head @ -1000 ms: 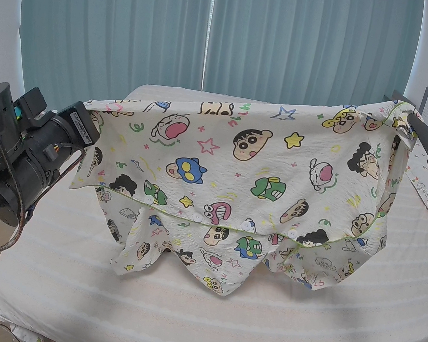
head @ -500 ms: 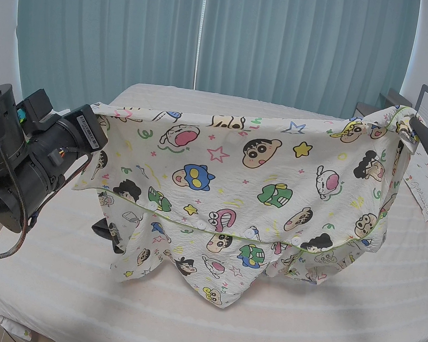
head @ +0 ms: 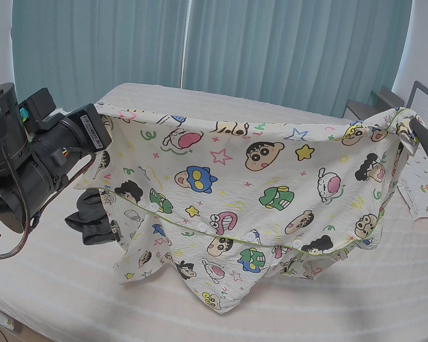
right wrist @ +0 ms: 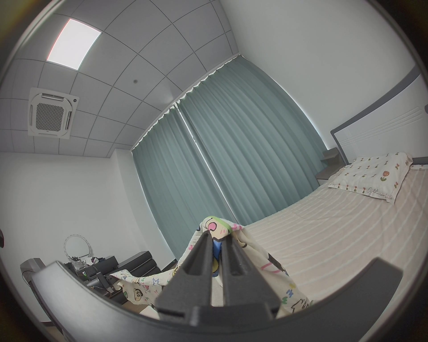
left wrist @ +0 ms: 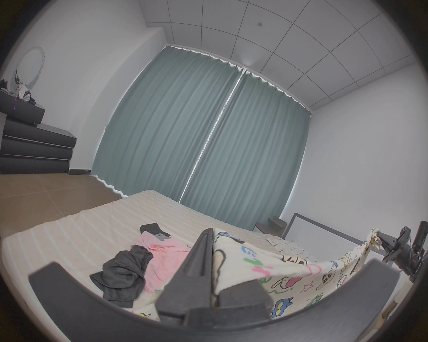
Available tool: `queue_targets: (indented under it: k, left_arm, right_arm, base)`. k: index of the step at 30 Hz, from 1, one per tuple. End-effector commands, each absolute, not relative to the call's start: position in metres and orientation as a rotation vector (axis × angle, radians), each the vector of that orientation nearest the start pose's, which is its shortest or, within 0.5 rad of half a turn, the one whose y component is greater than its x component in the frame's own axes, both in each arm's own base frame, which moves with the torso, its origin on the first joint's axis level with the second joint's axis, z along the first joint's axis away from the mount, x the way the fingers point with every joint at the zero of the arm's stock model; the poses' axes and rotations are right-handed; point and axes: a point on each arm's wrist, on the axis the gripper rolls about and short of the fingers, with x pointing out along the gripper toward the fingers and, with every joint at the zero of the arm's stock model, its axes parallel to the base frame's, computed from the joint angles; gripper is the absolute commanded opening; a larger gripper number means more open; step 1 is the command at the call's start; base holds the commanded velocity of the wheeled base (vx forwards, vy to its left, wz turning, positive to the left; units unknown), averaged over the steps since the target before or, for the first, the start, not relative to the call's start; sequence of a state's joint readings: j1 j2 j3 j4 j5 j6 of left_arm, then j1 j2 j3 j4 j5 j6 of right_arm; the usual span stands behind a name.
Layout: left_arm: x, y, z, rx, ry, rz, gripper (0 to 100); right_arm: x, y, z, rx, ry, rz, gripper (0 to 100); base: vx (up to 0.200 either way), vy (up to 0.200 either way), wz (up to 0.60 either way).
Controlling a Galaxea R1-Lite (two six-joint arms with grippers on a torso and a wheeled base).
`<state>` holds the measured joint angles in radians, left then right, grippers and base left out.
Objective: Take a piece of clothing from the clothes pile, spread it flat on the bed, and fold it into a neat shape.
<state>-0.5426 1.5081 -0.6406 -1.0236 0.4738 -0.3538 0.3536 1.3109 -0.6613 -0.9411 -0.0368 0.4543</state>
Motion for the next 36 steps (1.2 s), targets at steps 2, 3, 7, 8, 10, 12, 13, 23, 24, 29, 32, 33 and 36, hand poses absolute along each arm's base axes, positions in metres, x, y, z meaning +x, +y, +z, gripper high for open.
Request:
queue_targets:
  k: [2, 3, 7, 8, 10, 12, 13, 23, 24, 29, 32, 33, 36]
  left_arm:
    - [0.2207, -0.1212, 0.2297, -0.428, -0.121, -0.092, 0]
    - [0.2206, -0.1212, 0.2291, -0.427, -0.118, -0.092, 0]
    - [0.2197, -0.1224, 0.2285, -0.426, -0.115, -0.099, 0]
    - [0.2196, -0.1233, 0.2281, -0.426, -0.113, -0.100, 0]
    - [0.2198, -0.1243, 0.2273, -0.425, -0.110, -0.103, 0]
    - [0.2197, -0.1251, 0.2269, -0.424, -0.108, -0.104, 0]
    - [0.2200, -0.1253, 0.2265, -0.423, -0.107, -0.104, 0]
    - [0.2200, -0.1253, 0.2265, -0.422, -0.107, -0.104, 0]
    - [0.2200, -0.1253, 0.2265, -0.422, -0.107, -0.104, 0]
    - [0.2198, -0.1252, 0.2257, -0.422, -0.104, -0.103, 0]
    - [0.2197, -0.1251, 0.2253, -0.420, -0.103, -0.103, 0]
    - [0.2201, -0.1254, 0.2253, -0.421, -0.103, -0.103, 0]
    - [0.2210, -0.1259, 0.2243, -0.418, -0.100, -0.103, 0]
  right_arm:
    - [0.1946, 0.0701, 0.2739, 0.503, -0.212, 0.371, 0]
    - [0.1951, 0.0703, 0.2735, 0.503, -0.209, 0.371, 0]
    - [0.1953, 0.0697, 0.2735, 0.503, -0.210, 0.368, 0]
    - [0.1954, 0.0694, 0.2735, 0.502, -0.210, 0.366, 0]
    - [0.1955, 0.0691, 0.2739, 0.502, -0.212, 0.365, 0]
    - [0.1955, 0.0691, 0.2739, 0.502, -0.212, 0.365, 0]
    - [0.1952, 0.0689, 0.2747, 0.503, -0.215, 0.366, 0]
    - [0.1951, 0.0689, 0.2729, 0.502, -0.209, 0.364, 0]
    - [0.1951, 0.0689, 0.2729, 0.502, -0.209, 0.366, 0]
    - [0.1955, 0.0691, 0.2735, 0.502, -0.210, 0.368, 0]
    - [0.1960, 0.0690, 0.2736, 0.501, -0.210, 0.366, 0]
    - [0.1962, 0.0684, 0.2736, 0.501, -0.211, 0.363, 0]
    - [0.1977, 0.0666, 0.2734, 0.499, -0.212, 0.355, 0]
  base:
    - [0.000, -0.200, 0.00]
    - [0.000, -0.200, 0.00]
    - [0.000, -0.200, 0.00]
    - [0.000, -0.200, 0.00]
    - [0.000, -0.200, 0.00]
    - [0.000, -0.200, 0.00]
    - [0.000, -0.200, 0.00]
    - [0.000, -0.200, 0.00]
    - [0.000, -0.200, 0.00]
    - [0.000, -0.200, 0.00]
    - [0.000, -0.200, 0.00]
    - [0.000, -0.200, 0.00]
    - [0.000, -0.200, 0.00]
